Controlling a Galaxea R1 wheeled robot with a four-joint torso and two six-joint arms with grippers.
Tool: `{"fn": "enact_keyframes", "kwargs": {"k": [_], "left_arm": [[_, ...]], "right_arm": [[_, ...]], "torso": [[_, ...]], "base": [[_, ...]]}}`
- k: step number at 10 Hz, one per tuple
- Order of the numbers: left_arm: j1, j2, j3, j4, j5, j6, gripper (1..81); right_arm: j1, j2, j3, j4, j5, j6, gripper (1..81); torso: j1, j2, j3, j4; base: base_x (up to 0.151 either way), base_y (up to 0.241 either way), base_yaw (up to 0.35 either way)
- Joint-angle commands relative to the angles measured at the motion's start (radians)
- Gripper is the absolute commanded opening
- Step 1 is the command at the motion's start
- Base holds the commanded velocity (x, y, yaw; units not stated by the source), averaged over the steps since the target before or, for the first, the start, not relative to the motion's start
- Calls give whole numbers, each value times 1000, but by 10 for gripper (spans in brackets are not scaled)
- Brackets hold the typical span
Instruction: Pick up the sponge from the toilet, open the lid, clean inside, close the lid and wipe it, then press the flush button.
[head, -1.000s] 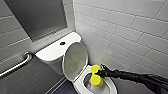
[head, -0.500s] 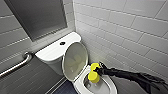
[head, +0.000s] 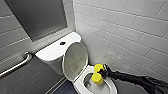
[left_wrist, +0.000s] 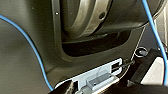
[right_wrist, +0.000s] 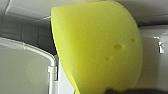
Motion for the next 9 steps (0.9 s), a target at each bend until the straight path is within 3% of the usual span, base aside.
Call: {"fn": "enact_keyframes", "kwargs": {"k": [1,5,9], "left_arm": [[51,-4,39,19,77,8,811],[51,1,40,35,77,8,811],[51,4,40,42,74,11,811]], "right_arm": [[36,-187,150,-1,32,25,10],[-67,-378,356,-7,39,22,10],[-185,-475,502,-9,70,20,10]], "torso": [[0,0,0,0],[0,0,0,0],[0,0,0,0]], "base": [[0,0,0],[0,0,0],[0,0,0]]}}
